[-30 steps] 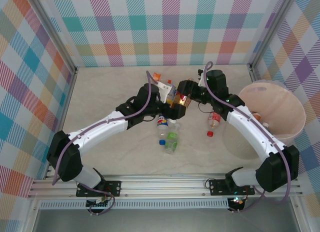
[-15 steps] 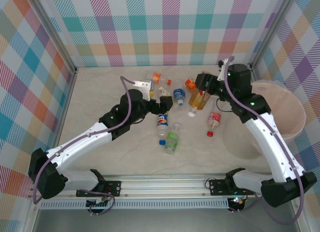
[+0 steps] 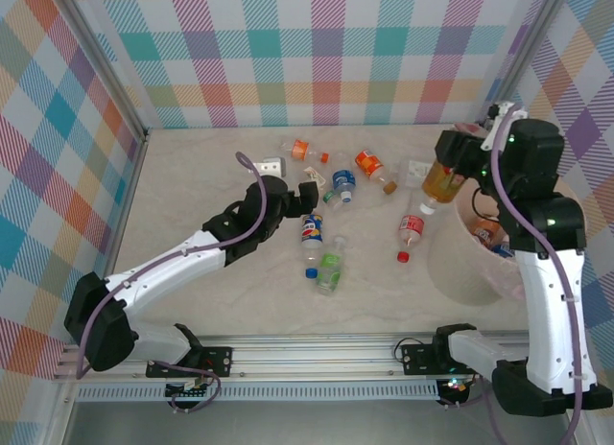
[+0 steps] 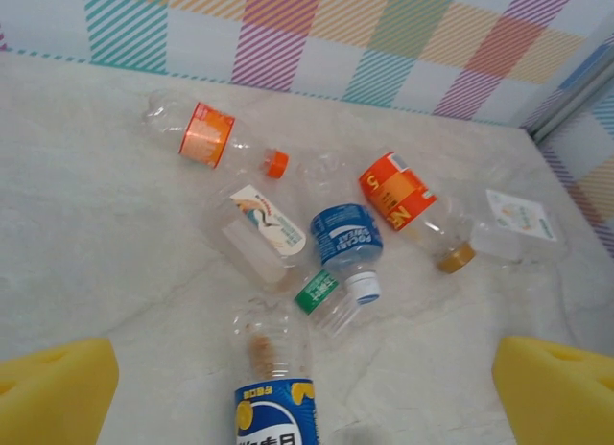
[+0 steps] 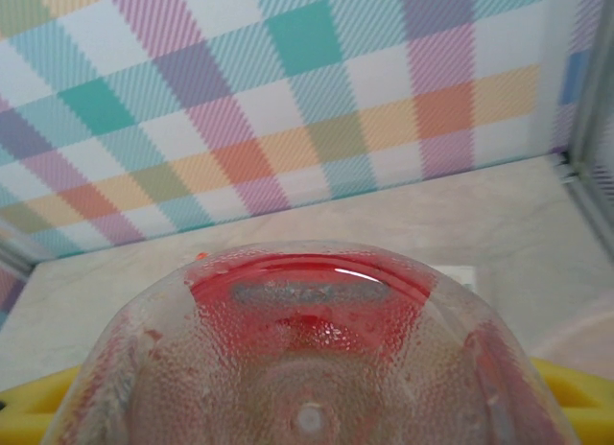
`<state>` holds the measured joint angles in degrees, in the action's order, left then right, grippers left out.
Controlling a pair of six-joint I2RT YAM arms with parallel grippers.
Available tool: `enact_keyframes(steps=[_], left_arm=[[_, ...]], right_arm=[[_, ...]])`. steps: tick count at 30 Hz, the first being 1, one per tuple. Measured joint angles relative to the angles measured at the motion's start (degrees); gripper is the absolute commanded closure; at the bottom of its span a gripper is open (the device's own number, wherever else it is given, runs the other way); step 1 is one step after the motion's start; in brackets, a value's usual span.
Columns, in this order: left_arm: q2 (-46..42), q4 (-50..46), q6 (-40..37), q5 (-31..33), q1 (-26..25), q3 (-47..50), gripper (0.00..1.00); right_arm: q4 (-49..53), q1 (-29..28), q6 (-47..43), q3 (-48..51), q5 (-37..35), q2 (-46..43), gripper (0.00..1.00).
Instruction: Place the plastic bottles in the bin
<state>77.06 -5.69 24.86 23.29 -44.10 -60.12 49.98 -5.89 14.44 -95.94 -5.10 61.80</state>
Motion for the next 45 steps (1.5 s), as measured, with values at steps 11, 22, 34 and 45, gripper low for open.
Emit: enact_keyframes(steps=[11, 22, 34, 45], left_arm=[[1.9, -1.8, 1.6, 1.0, 0.2, -1.4, 0.00], [1.9, -2.2, 8.7, 4.5, 1.9, -1.3, 0.00], [2.0, -4.2, 11.6, 4.2, 2.8, -1.3, 0.00], [2.3, -5.2, 12.9, 3.7, 3.4, -1.3, 0.00]], right_arm=[[17.7, 8.5, -5.9, -15.3, -9.9, 4.8, 0.53], [26.7, 14.8, -8.9, -9.7, -15.2, 9.4, 0.52], [27.6, 21.7, -13.1, -3.3, -11.1, 16.6, 0.32], [26.8, 21.7, -13.4, -2.1, -10.8, 17.8, 0.09]])
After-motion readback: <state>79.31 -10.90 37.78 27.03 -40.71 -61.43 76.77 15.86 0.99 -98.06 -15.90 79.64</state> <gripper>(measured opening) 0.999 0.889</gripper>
